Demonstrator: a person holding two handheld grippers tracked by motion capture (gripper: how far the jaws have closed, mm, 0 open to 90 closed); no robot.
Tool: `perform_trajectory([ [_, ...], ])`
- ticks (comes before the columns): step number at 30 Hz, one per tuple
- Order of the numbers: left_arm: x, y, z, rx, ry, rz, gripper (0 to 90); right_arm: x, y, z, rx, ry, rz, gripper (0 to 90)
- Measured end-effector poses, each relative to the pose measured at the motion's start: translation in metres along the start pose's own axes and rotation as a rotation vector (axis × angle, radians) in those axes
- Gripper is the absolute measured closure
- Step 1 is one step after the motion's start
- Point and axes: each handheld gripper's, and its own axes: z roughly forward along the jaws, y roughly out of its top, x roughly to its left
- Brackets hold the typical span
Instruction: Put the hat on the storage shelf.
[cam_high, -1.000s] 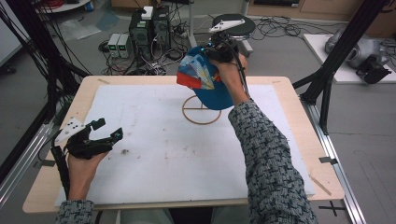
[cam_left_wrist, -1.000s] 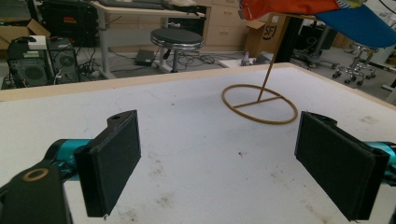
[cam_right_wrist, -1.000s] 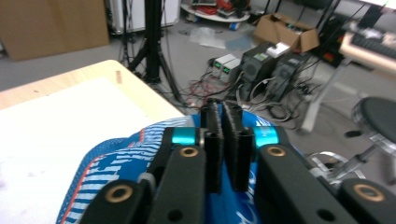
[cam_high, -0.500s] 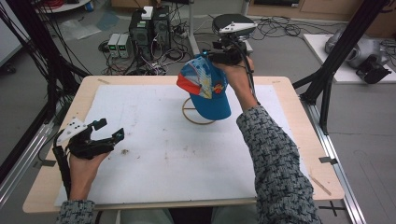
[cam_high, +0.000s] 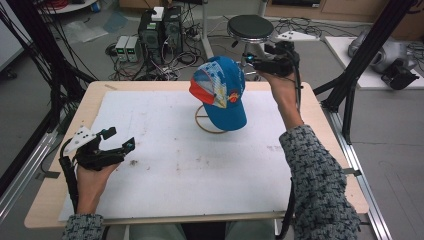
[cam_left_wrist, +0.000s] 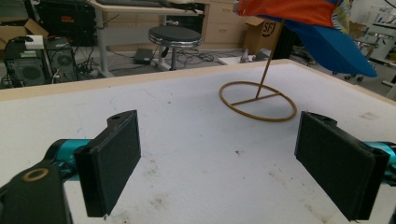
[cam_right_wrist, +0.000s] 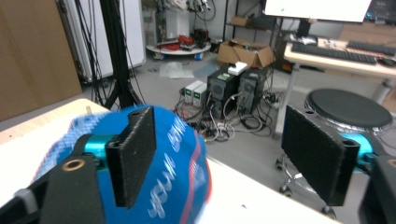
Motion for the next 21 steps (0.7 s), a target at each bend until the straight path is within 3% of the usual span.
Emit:
perform_trajectory([
  [3, 0.000, -0.001, 0.000, 0.001, 0.010, -0.001, 14.6, -0.012, -0.002, -0.013, 0.017, 0.009, 0.036, 21.5],
  [6, 0.000, -0.002, 0.000, 0.002, 0.012, -0.002, 14.6, -0.021, -0.001, -0.031, -0.014, -0.007, 0.050, 20.9],
  [9, 0.001, -0.003, -0.001, 0.002, 0.016, -0.005, 14.6, -0.024, -0.005, -0.048, -0.077, -0.048, 0.030, 20.9],
  [12, 0.001, -0.004, -0.002, 0.005, 0.017, -0.006, 14.6, -0.028, -0.012, -0.059, -0.069, -0.051, 0.041, 19.9],
  [21, 0.004, -0.007, -0.003, 0.018, 0.031, -0.009, 14.6, -0.034, -0.041, -0.092, -0.111, -0.059, 0.056, 16.6],
])
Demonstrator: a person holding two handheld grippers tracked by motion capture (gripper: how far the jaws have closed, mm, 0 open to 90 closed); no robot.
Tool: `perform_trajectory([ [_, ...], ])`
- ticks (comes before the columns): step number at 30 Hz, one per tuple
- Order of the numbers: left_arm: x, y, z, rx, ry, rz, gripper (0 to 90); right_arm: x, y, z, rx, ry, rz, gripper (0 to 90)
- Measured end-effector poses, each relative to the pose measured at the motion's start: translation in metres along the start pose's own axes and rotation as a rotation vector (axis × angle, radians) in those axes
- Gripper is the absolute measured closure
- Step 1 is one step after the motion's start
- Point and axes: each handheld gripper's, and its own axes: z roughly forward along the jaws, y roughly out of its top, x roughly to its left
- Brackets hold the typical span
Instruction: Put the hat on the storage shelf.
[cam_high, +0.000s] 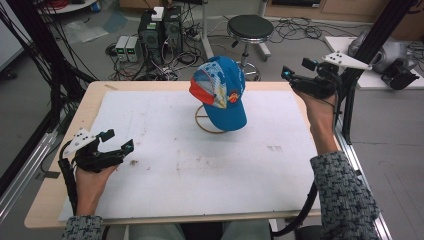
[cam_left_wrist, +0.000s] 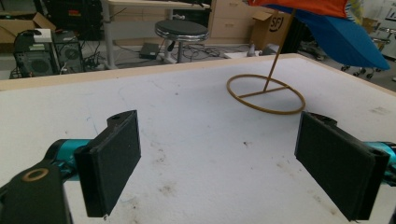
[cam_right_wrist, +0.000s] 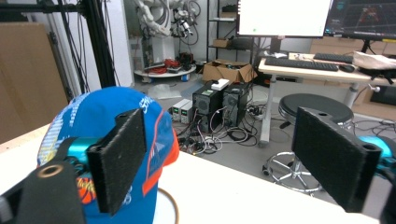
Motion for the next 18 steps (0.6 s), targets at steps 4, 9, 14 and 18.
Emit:
perform_trajectory([
  [4, 0.002, -0.001, -0.001, 0.002, 0.009, -0.003, 14.6, -0.002, -0.012, -0.015, -0.026, -0.011, 0.023, 13.4],
  [9, 0.002, -0.003, 0.000, 0.002, 0.011, -0.005, 14.6, -0.001, -0.030, -0.035, -0.062, -0.022, 0.030, 12.2],
  [14, 0.001, -0.003, 0.001, 0.007, 0.008, 0.000, 14.6, 0.007, -0.052, -0.051, -0.084, -0.025, 0.021, 12.2],
  [18, 0.001, -0.003, 0.001, 0.007, 0.010, 0.000, 14.6, 0.011, -0.067, -0.057, -0.088, -0.015, 0.043, 12.2],
])
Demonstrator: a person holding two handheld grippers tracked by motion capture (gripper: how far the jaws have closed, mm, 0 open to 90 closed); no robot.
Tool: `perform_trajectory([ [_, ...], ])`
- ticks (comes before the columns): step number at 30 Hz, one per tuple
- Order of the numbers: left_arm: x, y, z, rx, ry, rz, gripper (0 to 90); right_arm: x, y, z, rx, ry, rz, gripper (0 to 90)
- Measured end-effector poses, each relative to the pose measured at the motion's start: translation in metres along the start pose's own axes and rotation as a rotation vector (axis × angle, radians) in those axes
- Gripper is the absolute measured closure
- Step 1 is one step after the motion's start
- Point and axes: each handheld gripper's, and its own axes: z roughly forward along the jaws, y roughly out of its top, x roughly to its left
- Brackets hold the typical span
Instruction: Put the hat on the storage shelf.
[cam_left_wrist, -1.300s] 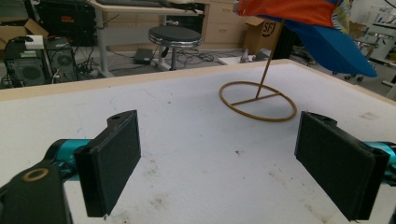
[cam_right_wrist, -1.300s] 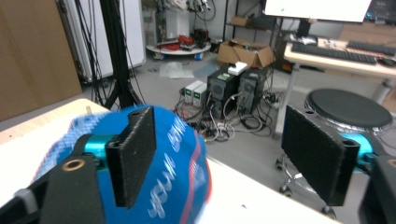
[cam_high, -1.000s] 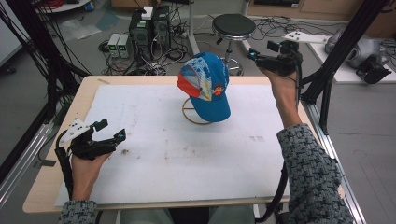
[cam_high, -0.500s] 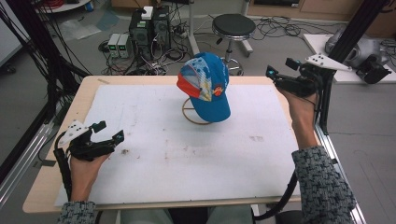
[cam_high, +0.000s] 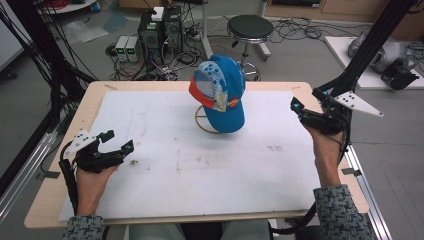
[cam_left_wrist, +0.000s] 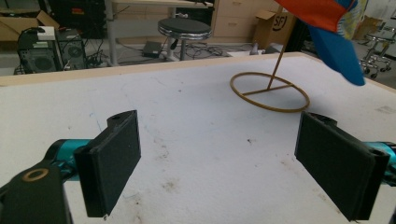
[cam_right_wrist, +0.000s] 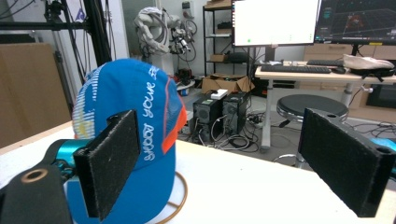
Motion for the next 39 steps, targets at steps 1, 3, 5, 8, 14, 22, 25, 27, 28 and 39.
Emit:
perform_trajectory([
  [1, 0.000, 0.000, 0.000, -0.002, 0.000, -0.002, 14.6, 0.000, 0.000, 0.000, 0.000, 0.000, 0.000, 12.2],
  [3, 0.000, 0.000, 0.000, -0.003, 0.000, -0.001, 14.6, 0.003, -0.011, -0.004, 0.008, 0.002, 0.001, 12.0],
  [5, 0.001, 0.000, 0.000, -0.001, 0.000, 0.000, 14.6, 0.003, -0.014, -0.004, 0.009, 0.001, -0.005, 12.0],
  [8, 0.001, -0.001, 0.000, -0.001, 0.003, -0.005, 14.6, 0.005, -0.026, -0.006, 0.031, 0.006, 0.003, 11.0],
  [14, 0.001, -0.001, 0.000, 0.001, 0.006, 0.000, 14.6, 0.010, -0.033, -0.010, 0.017, -0.007, -0.022, 11.1],
  [22, 0.002, -0.001, -0.001, 0.001, 0.008, 0.000, 14.6, 0.011, -0.064, -0.020, 0.026, -0.015, -0.018, 11.1],
  [25, 0.001, -0.001, 0.000, 0.002, 0.008, 0.001, 14.6, 0.012, -0.070, -0.021, 0.021, -0.008, -0.036, 11.1],
  [27, 0.001, -0.002, 0.000, 0.005, 0.007, 0.003, 14.6, 0.013, -0.072, -0.022, 0.022, -0.004, -0.044, 11.1],
  [28, 0.001, -0.002, 0.001, 0.005, 0.007, 0.004, 14.6, 0.014, -0.075, -0.023, 0.015, 0.000, -0.052, 11.1],
  [39, -0.001, -0.001, 0.000, -0.001, 0.009, 0.017, 14.6, 0.011, -0.101, -0.028, 0.031, -0.021, -0.055, 11.1],
])
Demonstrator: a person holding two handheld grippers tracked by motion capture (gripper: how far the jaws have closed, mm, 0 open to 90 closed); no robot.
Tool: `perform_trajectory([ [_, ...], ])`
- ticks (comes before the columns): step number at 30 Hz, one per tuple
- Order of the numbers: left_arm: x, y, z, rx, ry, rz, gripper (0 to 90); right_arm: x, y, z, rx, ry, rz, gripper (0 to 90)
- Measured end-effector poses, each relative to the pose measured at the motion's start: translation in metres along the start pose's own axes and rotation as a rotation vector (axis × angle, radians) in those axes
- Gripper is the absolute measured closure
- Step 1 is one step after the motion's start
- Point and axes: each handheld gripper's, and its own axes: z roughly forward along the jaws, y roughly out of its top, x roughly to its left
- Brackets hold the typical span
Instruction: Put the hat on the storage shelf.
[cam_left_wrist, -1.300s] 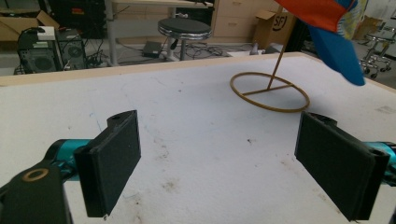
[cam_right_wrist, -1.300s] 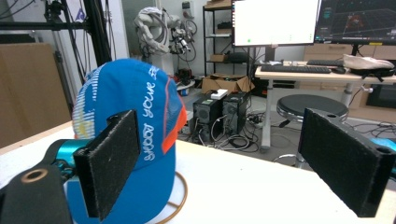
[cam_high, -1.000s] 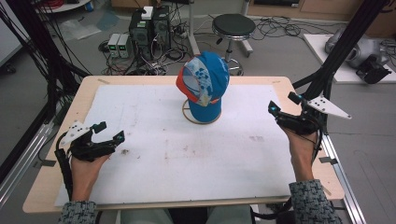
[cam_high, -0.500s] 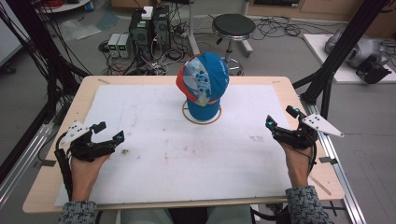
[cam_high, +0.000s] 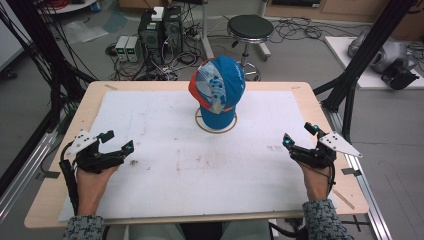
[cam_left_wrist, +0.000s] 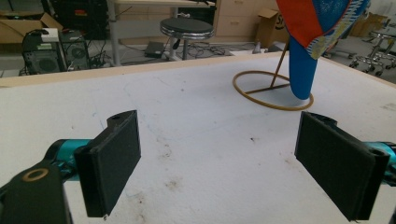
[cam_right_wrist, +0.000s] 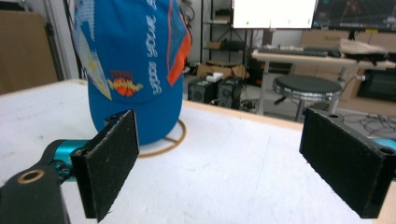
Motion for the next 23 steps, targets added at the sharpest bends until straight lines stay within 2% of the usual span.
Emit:
perform_trajectory([
  [5, 0.0000, -0.0002, -0.0001, -0.002, 0.002, -0.002, 14.6, -0.0008, -0.0086, 0.0012, 0.025, -0.007, 0.002, 11.1],
  [23, 0.0008, -0.0027, 0.0017, 0.005, 0.002, -0.002, 14.5, -0.0003, -0.0135, 0.0049, 0.056, 0.002, -0.011, 11.1],
])
